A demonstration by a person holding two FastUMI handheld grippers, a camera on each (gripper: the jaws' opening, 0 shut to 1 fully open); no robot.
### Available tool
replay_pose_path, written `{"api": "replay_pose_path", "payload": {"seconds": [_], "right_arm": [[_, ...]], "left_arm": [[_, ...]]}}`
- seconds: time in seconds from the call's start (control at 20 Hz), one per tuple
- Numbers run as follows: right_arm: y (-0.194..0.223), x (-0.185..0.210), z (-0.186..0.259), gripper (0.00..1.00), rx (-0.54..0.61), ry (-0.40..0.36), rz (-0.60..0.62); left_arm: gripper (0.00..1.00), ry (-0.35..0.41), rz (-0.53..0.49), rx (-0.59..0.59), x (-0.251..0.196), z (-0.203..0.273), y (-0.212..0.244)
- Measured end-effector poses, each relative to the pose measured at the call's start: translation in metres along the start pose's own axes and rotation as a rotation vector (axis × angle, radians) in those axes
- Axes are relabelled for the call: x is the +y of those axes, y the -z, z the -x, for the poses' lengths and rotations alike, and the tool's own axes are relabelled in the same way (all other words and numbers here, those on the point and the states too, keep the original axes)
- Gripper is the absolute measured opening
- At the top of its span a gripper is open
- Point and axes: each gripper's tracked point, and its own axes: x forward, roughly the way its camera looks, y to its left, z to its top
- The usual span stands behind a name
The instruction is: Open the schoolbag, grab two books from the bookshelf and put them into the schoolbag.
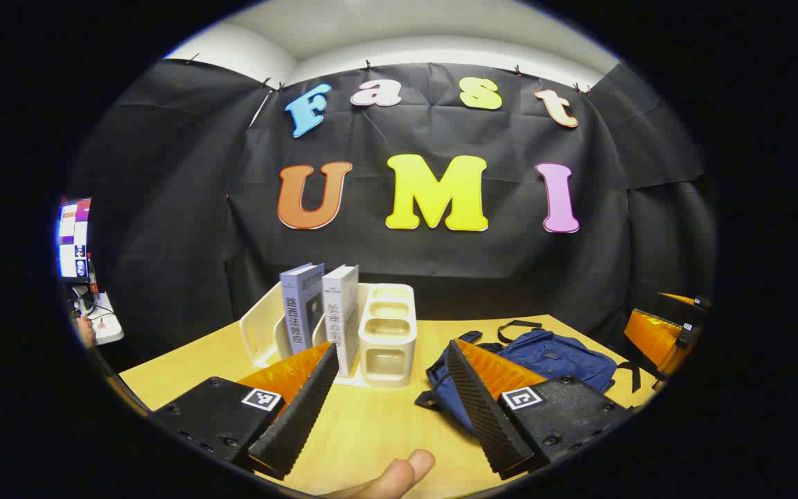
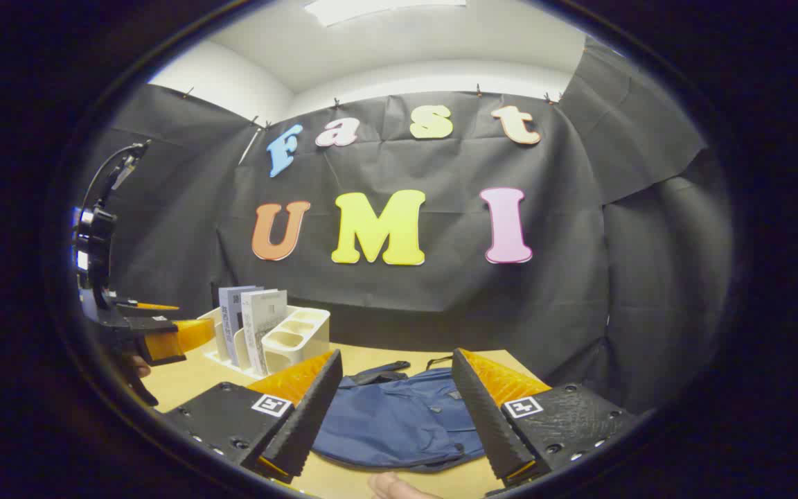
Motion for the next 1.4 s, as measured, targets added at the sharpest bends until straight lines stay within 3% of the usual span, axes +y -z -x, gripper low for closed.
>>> {"api": "replay_pose_path", "payload": {"seconds": [0.3, 0.9, 1.2, 1.4], "right_arm": [[-0.008, 0.047, 0.018, 0.97, 0.006, 0.033, 0.019], [0.012, 0.042, 0.013, 0.96, 0.094, 0.136, 0.038], [0.038, 0.049, -0.005, 0.97, 0.158, 0.115, 0.083], [0.069, 0.073, -0.024, 0.95, 0.218, 0.062, 0.147]], "left_arm": [[0.99, 0.022, -0.012, -0.020, 0.039, 0.020, -0.007], [0.99, 0.048, -0.063, -0.038, 0.062, 0.041, -0.021], [0.99, 0.017, -0.075, -0.026, 0.070, 0.039, -0.018], [0.99, 0.009, -0.083, -0.026, 0.073, 0.038, -0.017]]}}
